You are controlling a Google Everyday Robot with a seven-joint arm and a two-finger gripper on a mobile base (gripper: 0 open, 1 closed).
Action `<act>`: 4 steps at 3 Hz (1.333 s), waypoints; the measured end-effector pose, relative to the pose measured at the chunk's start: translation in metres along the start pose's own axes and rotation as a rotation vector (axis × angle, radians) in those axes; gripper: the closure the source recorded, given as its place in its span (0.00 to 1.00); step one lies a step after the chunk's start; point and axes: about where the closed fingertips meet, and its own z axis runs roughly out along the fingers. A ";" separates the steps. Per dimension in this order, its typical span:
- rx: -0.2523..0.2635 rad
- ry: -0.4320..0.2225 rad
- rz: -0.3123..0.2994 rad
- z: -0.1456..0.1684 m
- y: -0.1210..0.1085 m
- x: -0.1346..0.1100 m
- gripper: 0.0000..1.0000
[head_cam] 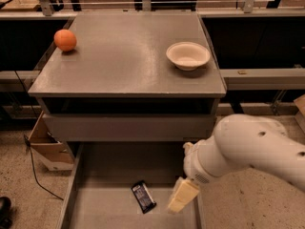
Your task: Pick rxbar blueberry from middle drawer and place on counter
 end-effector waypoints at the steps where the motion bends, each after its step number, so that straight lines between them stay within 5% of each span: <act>1: -0.067 -0.054 0.014 0.095 0.029 -0.015 0.00; 2: -0.087 -0.092 0.021 0.162 0.036 -0.029 0.00; 3: -0.050 -0.151 0.041 0.218 0.020 -0.049 0.00; 4: -0.036 -0.173 0.034 0.217 0.018 -0.058 0.00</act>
Offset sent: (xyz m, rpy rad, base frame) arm 0.0496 0.1606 -0.1826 0.2271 -0.0651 -0.0293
